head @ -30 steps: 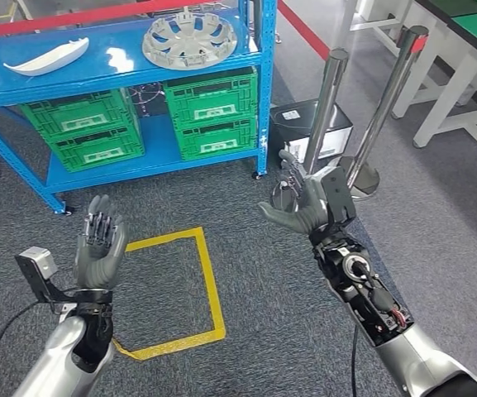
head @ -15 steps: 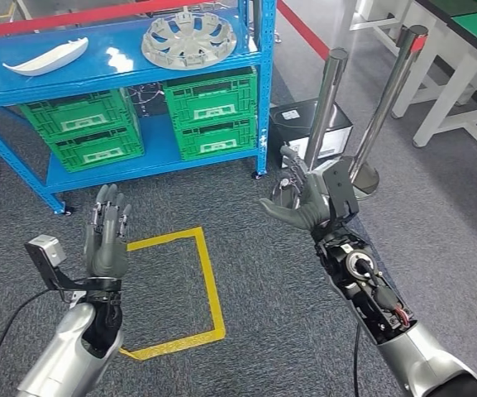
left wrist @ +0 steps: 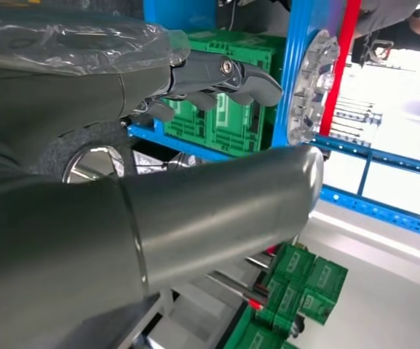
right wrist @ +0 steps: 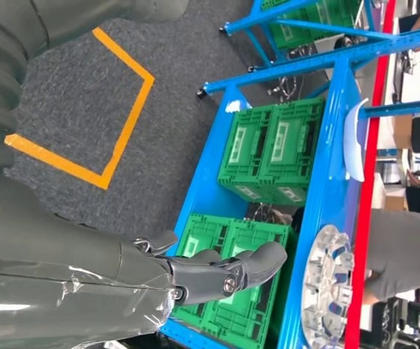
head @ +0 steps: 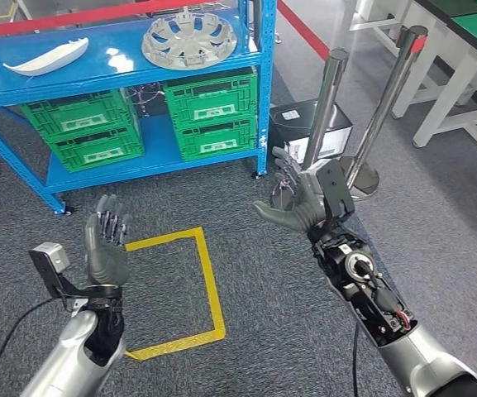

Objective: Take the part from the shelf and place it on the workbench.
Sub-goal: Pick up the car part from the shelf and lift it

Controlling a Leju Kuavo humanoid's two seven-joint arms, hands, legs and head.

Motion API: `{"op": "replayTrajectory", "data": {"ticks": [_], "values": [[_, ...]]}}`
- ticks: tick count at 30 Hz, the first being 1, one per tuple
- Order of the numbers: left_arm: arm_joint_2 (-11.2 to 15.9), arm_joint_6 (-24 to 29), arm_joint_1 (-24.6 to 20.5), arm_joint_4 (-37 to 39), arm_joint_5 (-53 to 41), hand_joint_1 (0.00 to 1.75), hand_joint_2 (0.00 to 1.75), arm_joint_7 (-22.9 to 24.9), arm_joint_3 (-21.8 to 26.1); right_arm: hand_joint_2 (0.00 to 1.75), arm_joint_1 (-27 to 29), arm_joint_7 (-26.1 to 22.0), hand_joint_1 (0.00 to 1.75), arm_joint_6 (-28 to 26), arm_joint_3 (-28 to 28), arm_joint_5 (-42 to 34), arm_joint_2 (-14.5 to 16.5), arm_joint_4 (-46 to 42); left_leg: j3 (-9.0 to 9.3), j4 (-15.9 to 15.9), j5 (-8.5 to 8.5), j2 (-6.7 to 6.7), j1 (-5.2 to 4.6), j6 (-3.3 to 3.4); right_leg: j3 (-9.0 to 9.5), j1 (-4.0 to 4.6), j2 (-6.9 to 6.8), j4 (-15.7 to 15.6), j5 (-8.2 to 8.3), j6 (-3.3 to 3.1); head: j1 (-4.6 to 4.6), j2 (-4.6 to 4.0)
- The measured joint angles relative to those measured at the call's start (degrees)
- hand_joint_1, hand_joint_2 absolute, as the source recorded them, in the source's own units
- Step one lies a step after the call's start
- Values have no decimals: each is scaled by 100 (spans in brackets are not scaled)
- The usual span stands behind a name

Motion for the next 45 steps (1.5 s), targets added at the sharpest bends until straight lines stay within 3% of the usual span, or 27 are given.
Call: {"op": "replayTrajectory", "data": {"ticks": [5, 9, 12, 14, 16, 17, 18, 19, 20, 21, 22, 24, 25, 27, 29, 31, 32, 33, 34, 37, 39, 43, 45], "values": [[17, 10, 0, -14, 13, 0, 0, -10, 0, 175, -27, 6, 0, 27, 50, -11, -19, -46, -3, 10, -4, 0, -3, 5, 1, -6, -1, -4, 4, 6, 0, 0], [33, 63, 1, -38, 16, 0, 0, 5, 0, 175, -52, 10, 0, 46, 74, -29, -31, -80, -27, 46, -16, -2, -23, 74, -2, -32, -2, -21, 22, 43, -13, 0], [39, 70, -3, -85, 17, 0, 0, 10, 0, 175, -80, 7, 0, 52, 86, -29, -47, -119, 69, -149, 62, 14, 20, 132, 8, -23, -8, -36, 11, 92, -15, 0], [36, 86, -7, -105, 28, 0, 0, 11, 0, 175, -108, 7, 0, 67, 101, -30, -77, -139, 164, -303, 119, 32, 77, 157, -184, -20, -15, 363, -193, 135, 11, 0], [33, 123, 10, -107, 47, 0, 0, 15, 0, 175, -119, 5, 0, 95, 117, -37, -113, -132, 189, -325, 116, 35, 94, 158, -591, -53, -15, 1120, -480, 196, 45, 0], [32, 144, 29, -107, 55, 0, 0, 19, 0, 175, -117, 0, 0, 105, 120, -47, -130, -124, 194, -317, 103, 32, 106, 144, -757, -80, -17, 1387, -527, 229, 57, 0], [32, 160, 45, -107, 63, 0, 0, 23, 0, 175, -119, -9, 0, 111, 120, -63, -146, -117, 200, -298, 80, 25, 125, 119, -828, -113, -19, 1445, -457, 266, 63, 0], [32, 172, 54, -108, 68, 0, 0, 27, 0, 175, -129, -17, 0, 114, 120, -79, -161, -110, 209, -265, 46, 15, 153, 83, -782, -147, -22, 1276, -277, 307, 67, 0], [31, 176, 58, -108, 72, 0, 0, 29, 0, 175, -144, -23, 0, 114, 119, -92, -171, -104, 219, -210, -6, 6, 185, 34, -643, -189, -25, 914, -31, 358, 77, 0], [31, 178, 57, -109, 74, 0, 0, 30, 0, 175, -158, -26, 0, 115, 121, -100, -178, -94, 213, -149, -65, -5, 205, -25, -486, -211, -13, 566, 130, 422, 93, 0], [31, 180, 53, -112, 76, 0, 0, 34, -1, 175, -172, -29, 0, 118, 124, -103, -184, -86, 193, -69, -118, -13, 214, -79, -363, -226, 8, 291, 218, 438, 112, 0], [33, 183, 50, -127, 79, 0, 0, 36, -6, 175, -172, -31, 0, 122, 133, -105, -190, -66, 141, 4, -165, -32, 205, -163, -304, -208, 51, 155, 159, 370, 111, 0], [33, 184, 50, -134, 84, 0, 0, 36, -9, 175, -174, -39, 0, 123, 137, -108, -194, -63, 130, 16, -166, -37, 207, -190, -323, -201, 59, 162, 145, 289, 93, 0], [36, 181, 41, -142, 95, 0, 0, 29, -15, 175, -188, -63, 0, 122, 144, -119, -195, -61, 108, 64, -208, -13, 218, -229, -323, -192, 55, 184, 124, 186, 41, 0], [38, 175, 13, -147, 101, 0, 0, 27, -19, 175, -202, -85, 0, 111, 149, -129, -195, -62, -135, 535, -412, 53, 213, -238, -296, -188, 44, 171, 108, 120, -6, 0], [42, 173, 2, -152, 101, 0, 0, 34, -21, 175, -197, -93, 0, 70, 152, -132, -195, -62, -648, 1393, -690, 94, 185, -218, -286, -155, 28, 167, 89, 78, -34, 0], [48, 169, 7, -153, 101, 0, 0, 43, -22, 175, -191, -94, 0, 34, 157, -134, -195, -60, -883, 1727, -743, 97, 164, -192, -277, -132, 24, 167, 77, 58, -38, 0], [54, 162, 13, -153, 101, 0, 0, 54, -25, 175, -185, -94, 0, -4, 164, -139, -194, -59, -1024, 1864, -691, 97, 137, -149, -261, -103, 24, 167, 63, 36, -40, 0], [60, 149, 14, -153, 101, 0, 0, 63, -27, 175, -180, -94, 0, -42, 173, -152, -194, -58, -1048, 1760, -521, 96, 101, -82, -234, -68, 25, 165, 48, 14, -43, 0], [67, 113, -21, -153, 97, 0, 0, 71, -39, 175, -171, -93, 0, -132, 205, -213, -194, -55, -672, 654, 157, 105, -68, 243, -133, 21, 26, 135, -2, -31, -34, 0], [75, 124, -44, -153, 95, 0, 0, 70, -46, 175, -164, -96, 0, -143, 222, -230, -194, -48, -492, 217, 272, 118, -155, 366, -108, 25, 20, 105, -21, -15, -17, 0], [100, 161, -49, -155, 99, 0, 0, 64, -50, 175, -181, -130, 0, -106, 261, -228, -193, -25, -307, -49, 286, 119, -111, 305, -102, 27, -2, 160, -107, 87, -32, 0], [97, 153, -50, -155, 106, 0, 0, 61, -51, 175, -199, -142, 0, -80, 283, -228, -193, -11, -209, -149, 298, 123, -68, 284, -338, 14, -13, 691, -366, 137, -9, 0]]}}
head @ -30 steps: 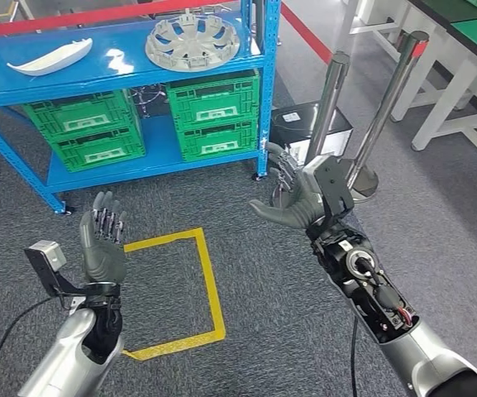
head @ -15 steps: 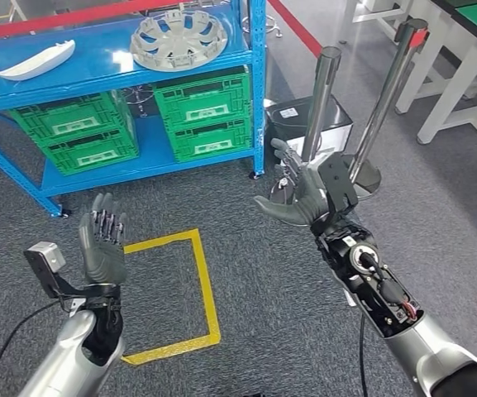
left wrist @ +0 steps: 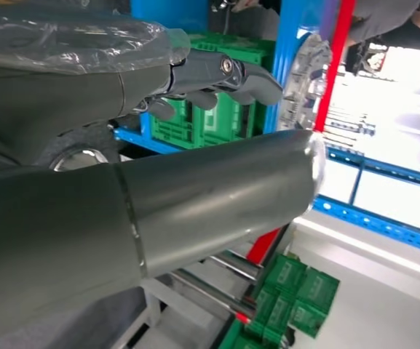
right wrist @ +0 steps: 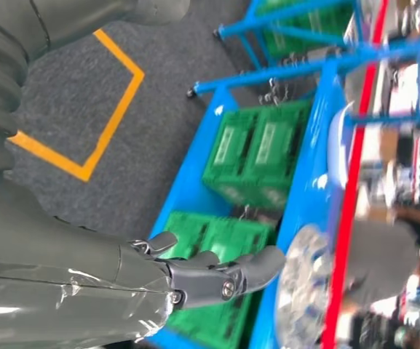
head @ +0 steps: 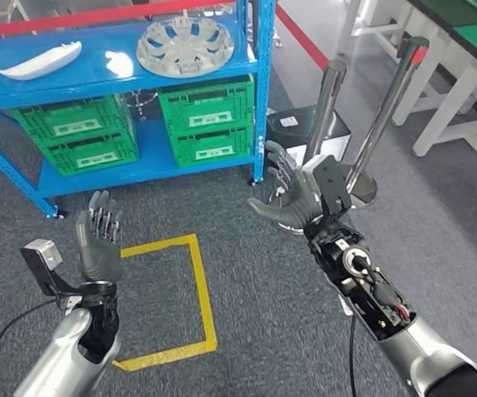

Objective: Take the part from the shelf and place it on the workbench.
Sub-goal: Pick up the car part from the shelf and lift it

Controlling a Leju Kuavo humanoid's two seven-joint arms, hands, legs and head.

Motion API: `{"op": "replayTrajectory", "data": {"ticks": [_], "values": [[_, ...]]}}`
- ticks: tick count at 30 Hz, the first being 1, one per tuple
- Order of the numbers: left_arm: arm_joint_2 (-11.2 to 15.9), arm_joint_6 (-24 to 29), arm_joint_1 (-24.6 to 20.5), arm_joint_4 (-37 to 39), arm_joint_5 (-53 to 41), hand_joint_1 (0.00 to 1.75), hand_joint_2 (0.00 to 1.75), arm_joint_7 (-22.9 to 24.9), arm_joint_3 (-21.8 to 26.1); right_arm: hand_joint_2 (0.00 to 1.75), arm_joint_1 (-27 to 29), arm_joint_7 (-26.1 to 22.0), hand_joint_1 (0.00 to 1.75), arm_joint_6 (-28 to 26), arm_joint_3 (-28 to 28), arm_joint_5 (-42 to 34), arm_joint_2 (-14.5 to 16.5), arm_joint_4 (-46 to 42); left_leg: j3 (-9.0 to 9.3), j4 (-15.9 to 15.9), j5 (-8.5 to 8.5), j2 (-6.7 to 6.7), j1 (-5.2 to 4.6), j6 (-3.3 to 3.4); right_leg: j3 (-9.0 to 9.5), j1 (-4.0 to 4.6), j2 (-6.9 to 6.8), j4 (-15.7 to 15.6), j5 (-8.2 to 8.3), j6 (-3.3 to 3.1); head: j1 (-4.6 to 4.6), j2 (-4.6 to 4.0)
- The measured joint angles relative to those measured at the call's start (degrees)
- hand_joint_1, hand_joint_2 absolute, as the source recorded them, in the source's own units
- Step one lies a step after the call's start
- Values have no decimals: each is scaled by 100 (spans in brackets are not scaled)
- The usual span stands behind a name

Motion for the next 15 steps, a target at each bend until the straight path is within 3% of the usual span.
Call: {"op": "replayTrajectory", "data": {"ticks": [2, 3, 4, 7, 9, 13, 15], "values": [[-1, -7, 16, 0, 9, 0, 0, 1, -1, 175, 3, -1, 0, 15, 17, 0, -1, 20, 31, -1, -25, -4, 13, 5, -398, -33, -2, 715, -257, 49, 23, 0], [1, -9, 31, 0, 13, 0, 0, 1, -2, 175, 10, -1, 0, 15, 21, 0, -1, 33, 43, 8, -45, -10, 17, -3, -520, -51, -3, 884, -253, 73, 33, 0], [3, -11, 41, 0, 14, 0, 0, 1, -2, 175, 13, -1, 0, 16, 24, 0, -1, 45, 57, 27, -70, -17, 25, -16, -537, -69, -6, 835, -135, 97, 37, 0], [4, -19, 43, 0, 16, 0, 0, 1, -3, 175, 3, -1, 0, 20, 27, 0, -1, 65, 95, 140, -188, -37, 47, -95, -106, -107, -10, -197, 465, 148, 64, 0], [4, -27, 41, 0, 24, 0, 0, -3, -6, 175, 6, -2, 0, 43, 27, 0, -1, 74, 79, 212, -243, -49, 41, -152, 85, -102, 6, -597, 554, 96, 70, 0], [10, -32, 38, 0, 32, 0, 0, -25, -17, 0, 17, -2, 0, 81, 25, 3, -1, 75, 44, 329, -336, -43, 48, -263, 148, -99, 28, -644, 501, -79, 33, 0], [13, -33, 30, 0, 32, 0, 0, -32, -20, 0, 12, -3, 0, 92, 25, 12, -1, 74, -230, 872, -580, -30, 62, -332, 191, -119, 20, -659, 477, -140, -11, 0]]}}
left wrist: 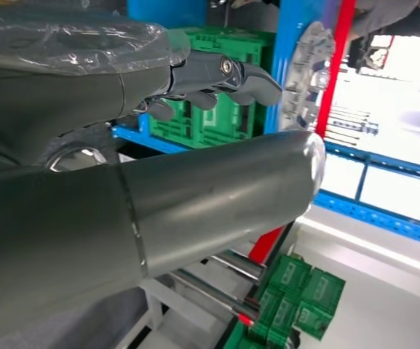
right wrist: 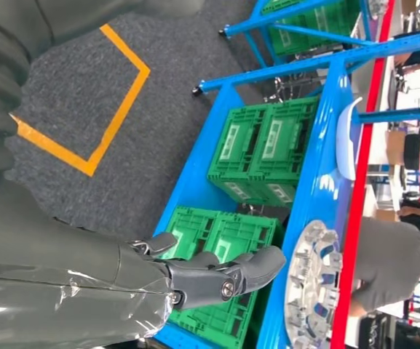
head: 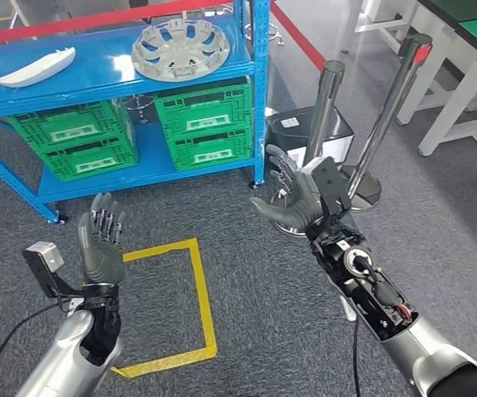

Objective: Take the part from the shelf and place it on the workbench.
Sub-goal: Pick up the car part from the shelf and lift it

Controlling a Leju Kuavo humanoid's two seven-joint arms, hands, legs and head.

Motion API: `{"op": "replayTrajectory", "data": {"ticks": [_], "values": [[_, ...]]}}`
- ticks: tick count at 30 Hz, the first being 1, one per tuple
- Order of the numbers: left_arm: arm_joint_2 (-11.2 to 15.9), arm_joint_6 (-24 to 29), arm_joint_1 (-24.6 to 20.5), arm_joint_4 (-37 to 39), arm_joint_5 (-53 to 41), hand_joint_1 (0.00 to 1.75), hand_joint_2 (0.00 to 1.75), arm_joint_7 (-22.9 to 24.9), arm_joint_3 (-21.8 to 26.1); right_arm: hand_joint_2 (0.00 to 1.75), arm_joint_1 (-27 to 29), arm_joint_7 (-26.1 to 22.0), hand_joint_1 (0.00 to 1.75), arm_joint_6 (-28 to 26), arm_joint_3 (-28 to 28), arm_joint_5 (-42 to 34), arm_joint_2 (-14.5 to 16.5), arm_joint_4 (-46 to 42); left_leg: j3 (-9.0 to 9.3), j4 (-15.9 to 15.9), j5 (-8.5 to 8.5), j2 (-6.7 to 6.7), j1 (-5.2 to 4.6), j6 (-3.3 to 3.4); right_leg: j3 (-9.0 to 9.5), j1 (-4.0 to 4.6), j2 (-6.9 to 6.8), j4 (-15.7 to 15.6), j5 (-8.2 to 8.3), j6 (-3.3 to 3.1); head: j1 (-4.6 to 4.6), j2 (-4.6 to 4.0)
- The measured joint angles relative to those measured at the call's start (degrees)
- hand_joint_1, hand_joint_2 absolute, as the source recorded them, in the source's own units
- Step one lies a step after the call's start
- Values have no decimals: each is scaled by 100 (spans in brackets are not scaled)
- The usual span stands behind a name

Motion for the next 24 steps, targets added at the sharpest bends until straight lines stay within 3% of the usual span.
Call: {"op": "replayTrajectory", "data": {"ticks": [2, 3, 4, 5, 7, 9, 12, 14, 15, 17, 18, 19, 20, 22, 24], "values": [[4, 1, 20, 0, 4, 0, 0, -2, -1, 0, 4, 4, 0, 16, 1, 8, 0, 0, -494, 819, -270, 4, 19, -48, 16, -1, -7, 0, -31, -36, -26, 0], [8, 4, 41, 0, 7, 0, 0, -2, -2, 0, 6, 14, 0, 22, 2, 13, 0, 0, -679, 1070, -295, 5, 28, -57, 27, -1, -6, 0, -47, -43, -27, 0], [11, 12, 57, 0, 10, 0, 0, -1, -3, 0, 9, 32, 0, 25, 2, 17, 0, 0, -755, 1104, -211, 5, 35, -54, 46, -1, 0, 0, -66, -44, -28, 0], [14, 25, 66, -1, 12, 0, 0, 4, -4, 0, 10, 60, 0, 20, 2, 26, 0, -1, -702, 895, -23, 5, 38, -38, 75, -2, 6, -1, -90, -39, -29, 0], [17, 54, 67, -21, 5, 0, 0, 25, -5, 0, 11, 130, 0, -5, 2, 56, 0, -22, -346, 50, 423, 7, 28, 32, 148, 3, 16, -5, -149, -7, -30, 0], [18, 76, 66, -64, -2, 0, 0, 50, -5, 0, 13, 187, 0, -29, 1, 85, 0, -67, -69, -547, 599, 10, -5, 98, 203, 19, 26, -32, -205, 51, -30, 0], [20, 97, 80, -114, -2, 0, 0, 64, -6, 0, 22, 220, 0, -40, 1, 96, 0, -119, 55, -706, 545, 10, -8, 181, 274, 31, 19, -18, -200, 160, -7, 0], [20, 101, 80, -137, -3, 0, 0, 68, -6, 0, 18, 221, 0, -39, 2, 98, 0, -144, 178, -749, 513, 7, 6, 249, 221, 28, -6, 214, -320, 202, 14, 0], [17, 101, 80, -148, -3, 0, 0, 69, -5, 0, 18, 222, 0, -41, 1, 99, 0, -152, 230, -760, 493, 4, 7, 277, 89, 26, -18, 489, -457, 211, 24, 0], [14, 101, 96, -152, -3, 0, 0, 76, -5, 0, 29, 227, 0, -43, -1, 102, 0, -158, 294, -759, 434, -3, -11, 314, -353, 39, -20, 1241, -744, 220, 57, 0], [14, 100, 118, -155, -4, 0, 0, 88, -5, 0, 41, 231, 0, -45, -1, 102, 0, -157, 331, -758, 398, -8, -21, 320, -551, 44, -21, 1505, -801, 222, 73, 0], [15, 98, 138, -156, -4, 0, 0, 102, -5, 0, 52, 236, 0, -45, 1, 102, 0, -158, 378, -756, 358, -11, -31, 321, -667, 49, -21, 1583, -747, 218, 84, 0], [15, 92, 151, -159, -4, 0, 0, 116, -5, 0, 58, 240, 0, -46, 1, 102, 0, -158, 437, -755, 312, -15, -40, 319, -669, 52, -21, 1429, -568, 204, 94, 0], [12, 69, 157, -169, -4, 0, 0, 135, -5, 0, 62, 247, 0, -51, 0, 104, -1, -160, 574, -754, 207, -17, -51, 302, -434, 64, -22, 681, -28, 145, 108, 0], [8, 47, 150, -178, -4, 0, 0, 147, -5, 0, 60, 251, 0, -62, -2, 107, -2, -161, 656, -755, 121, -20, -61, 261, -234, 99, -30, 73, 181, 82, 99, 0]]}}
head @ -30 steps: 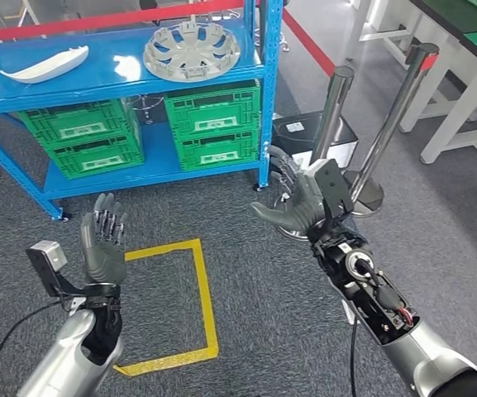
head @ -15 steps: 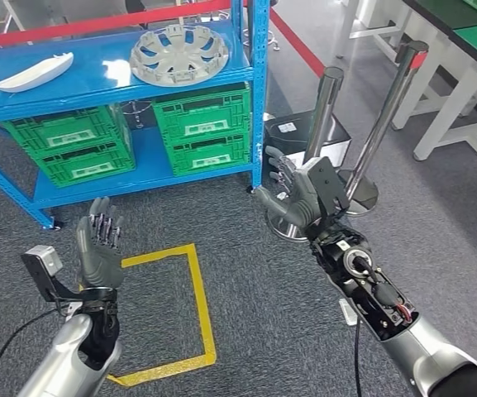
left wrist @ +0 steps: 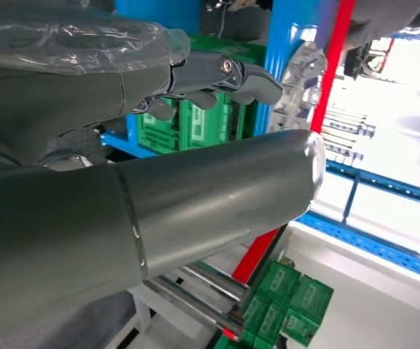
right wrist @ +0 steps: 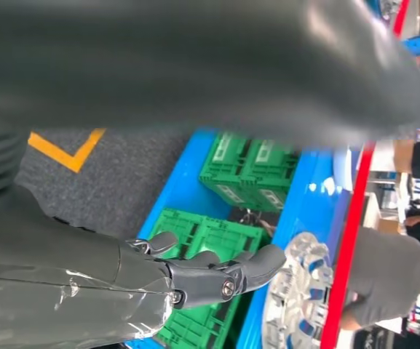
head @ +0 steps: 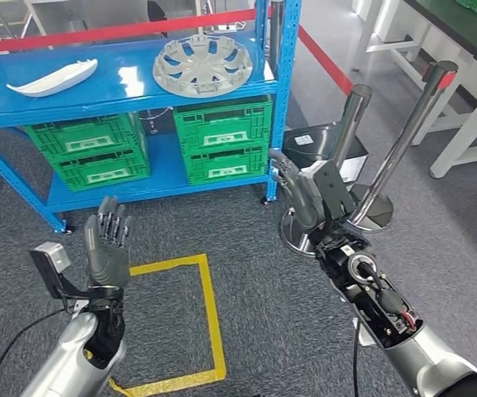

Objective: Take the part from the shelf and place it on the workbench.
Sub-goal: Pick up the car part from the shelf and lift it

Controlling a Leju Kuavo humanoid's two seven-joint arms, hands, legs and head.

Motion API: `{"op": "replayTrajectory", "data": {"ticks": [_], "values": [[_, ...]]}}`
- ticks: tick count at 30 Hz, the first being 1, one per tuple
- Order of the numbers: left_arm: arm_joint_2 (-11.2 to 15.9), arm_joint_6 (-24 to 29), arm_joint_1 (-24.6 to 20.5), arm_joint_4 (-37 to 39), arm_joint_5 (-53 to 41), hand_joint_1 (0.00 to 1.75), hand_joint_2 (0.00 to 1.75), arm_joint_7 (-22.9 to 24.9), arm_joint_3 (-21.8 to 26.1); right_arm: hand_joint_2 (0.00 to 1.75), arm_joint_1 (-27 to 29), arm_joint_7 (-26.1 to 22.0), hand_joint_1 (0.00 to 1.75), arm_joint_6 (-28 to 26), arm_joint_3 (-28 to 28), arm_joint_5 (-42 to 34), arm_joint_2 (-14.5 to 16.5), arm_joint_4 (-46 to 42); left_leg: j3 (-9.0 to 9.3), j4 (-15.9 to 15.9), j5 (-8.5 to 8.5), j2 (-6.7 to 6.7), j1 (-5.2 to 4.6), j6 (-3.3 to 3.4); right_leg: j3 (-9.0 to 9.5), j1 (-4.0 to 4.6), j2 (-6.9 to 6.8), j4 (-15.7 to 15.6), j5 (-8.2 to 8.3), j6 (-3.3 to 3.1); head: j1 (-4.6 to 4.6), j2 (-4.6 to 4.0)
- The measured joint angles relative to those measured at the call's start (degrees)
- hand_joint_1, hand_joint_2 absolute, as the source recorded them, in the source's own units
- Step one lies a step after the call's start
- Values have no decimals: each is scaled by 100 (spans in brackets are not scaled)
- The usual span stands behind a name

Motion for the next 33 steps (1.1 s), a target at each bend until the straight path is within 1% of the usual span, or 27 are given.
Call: {"op": "replayTrajectory", "data": {"ticks": [3, 4, 5, 6, 7, 9, 10, 11, 12, 14, 15, 16, 17, 19, 20, 21, 22, 24, 25, 26, 27, 28, 29, 30, 31, 32, 33], "values": [[-2, -24, -4, -5, 0, 0, 0, 11, -3, 0, 17, -4, 0, -15, -6, 2, -2, -24, 49, 47, -58, 5, -14, -99, 137, 11, 9, -181, -68, -118, -11, 0], [-2, -34, -12, -8, -1, 0, 0, 9, -3, 0, 21, -12, 0, -19, -8, 2, -3, -34, 34, 145, -62, 9, -12, -132, 190, -6, 15, -201, -82, -152, -20, 0], [-2, -42, -32, -10, -2, 0, 0, 5, -3, 0, 20, -22, 0, -20, -9, 2, -3, -41, -65, 340, -73, 12, -7, -164, 256, -27, 20, -210, -107, -180, -37, 0], [-3, -49, -50, -11, -4, 0, 0, -3, -3, 0, 20, -33, 0, -21, -9, 2, -3, -45, -259, 661, -107, 15, 7, -201, 318, -44, 22, -219, -141, -197, -56, 0], [-4, -53, -59, -11, -5, 0, 0, -10, -3, 0, 23, -42, 0, -21, -9, 2, -3, -46, -534, 1056, -179, 19, 28, -237, 366, -52, 21, -223, -187, -210, -75, 0], [0, -55, -45, -10, -6, 0, 0, -25, -4, 0, 44, -51, 0, -21, -7, 2, -3, -45, -1114, 1718, -426, 22, 74, -302, 474, -69, 25, -226, -295, -211, -93, 0], [4, -56, -31, -9, -6, 0, 0, -28, -3, 0, 54, -54, 0, -19, -5, 2, -3, -44, -1301, 1816, -508, 24, 92, -324, 545, -80, 32, -226, -358, -201, -95, 0], [8, -56, -23, -9, -6, 0, 0, -34, -4, 0, 59, -56, 0, -16, -4, 2, -3, -44, -1386, 1713, -478, 26, 107, -338, 633, -93, 38, -226, -426, -186, -99, 0], [12, -56, -23, -8, -7, 0, 0, -39, -3, 0, 60, -58, 0, -12, -3, 2, -3, -43, -1376, 1426, -311, 30, 117, -340, 735, -106, 43, -227, -501, -167, -102, 0], [20, -56, -26, -5, -7, 0, 0, -48, -3, 0, 55, -65, 0, 7, -2, 2, -3, -37, -1223, 580, 374, 58, 126, -317, 923, -116, 50, -225, -662, -115, -129, 0], [25, -55, -24, -2, -7, 0, 0, -48, -3, 0, 52, -69, 0, 19, -2, 2, -3, -34, -1154, 274, 652, 78, 123, -298, 992, -106, 57, -238, -739, -79, -146, 0], [29, -54, -18, 1, -7, 0, 0, -50, -3, 0, 50, -73, 0, 29, -2, -2, -3, -31, -1105, 83, 836, 83, 117, -278, 1052, -88, 62, -262, -802, -43, -157, 0], [31, -53, -16, 2, -8, 0, 0, -54, -3, 0, 43, -81, 0, 36, -3, -6, -3, -29, -1074, 9, 868, 78, 115, -250, 1109, -71, 67, -248, -813, -2, -161, 0], [23, -51, -35, 1, -14, 0, 0, -65, -2, 0, 25, -94, 0, 40, -9, -13, -3, -31, -937, -9, 811, 45, 123, -169, 1110, -69, 54, -93, -747, 65, -127, 0], [14, -51, -51, 1, -16, 0, 0, -69, -2, 0, 13, -102, 0, 42, -11, -13, -3, -31, -860, -20, 772, 37, 127, -121, 1015, -79, 43, 147, -699, 85, -108, 0], [6, -51, -65, 1, -17, 0, 0, -71, -2, 0, 5, -101, 0, 42, -13, -13, -4, -30, -780, -22, 733, 32, 123, -81, 843, -84, 31, 453, -715, 95, -86, 0], [1, -51, -67, 2, -18, 0, 0, -73, -2, 0, 3, -100, 0, 42, -13, -13, -4, -30, -716, -27, 678, 27, 117, -48, 617, -81, 19, 812, -805, 97, -58, 0], [-2, -51, -52, 3, -18, 0, 0, -72, -2, 0, 10, -92, 0, 37, -17, -13, -9, -30, -580, -27, 553, 15, 95, -8, 138, -57, 17, 1383, -1222, 100, -16, 0], [-2, -51, -43, 3, -18, 0, 0, -71, -2, 0, 19, -90, 0, 35, -18, -13, -12, -30, -502, -27, 486, 7, 81, 2, -30, -44, 17, 1476, -1431, 93, 6, 0], [-2, -51, -37, 3, -18, 0, 0, -70, -2, 0, 25, -87, 0, 34, -18, -13, -15, -30, -413, -27, 417, 1, 63, 10, -124, -30, 17, 1405, -1534, 73, 26, 0], [-3, -51, -35, 3, -18, 0, 0, -70, -2, 0, 29, -86, 0, 34, -19, -13, -15, -30, -319, -27, 350, -3, 46, 14, -141, -13, 16, 1181, -1459, 38, 44, 0], [-5, -51, -36, 3, -18, 0, 0, -70, -2, 0, 30, -85, 0, 34, -20, -13, -17, -30, -230, -28, 283, -4, 29, 17, -108, 9, 15, 845, -1193, -15, 57, 0], [-8, -51, -38, 3, -18, 0, 0, -70, -2, 0, 31, -84, 0, 34, -21, -13, -19, -30, -151, -23, 218, -5, 10, 13, -67, 44, 16, 458, -796, -76, 60, 0], [-12, -51, -39, 3, -18, 0, 0, -68, -3, 0, 32, -82, 0, 34, -25, -13, -21, -30, -93, -19, 156, -17, -6, -3, -23, 72, 27, 146, -465, -128, 57, 0], [-16, -51, -40, 3, -18, 0, 0, -64, -3, 0, 34, -80, 0, 34, -30, -13, -23, -31, -50, -25, 95, -28, -17, -26, 16, 97, 38, -71, -221, -169, 44, 0], [-20, -51, -41, 2, -18, 0, 0, -61, -4, 0, 35, -79, 0, 34, -35, -13, -24, -34, -16, 8, 65, -41, -27, -51, 46, 105, 50, -191, -101, -198, 30, 0], [-21, -51, -48, 1, -19, 0, 0, -56, -4, 0, 30, -78, 0, 34, -39, -13, -25, -38, 11, 38, 44, -54, -31, -77, 120, 94, 59, -220, -109, -219, 19, 0]]}}
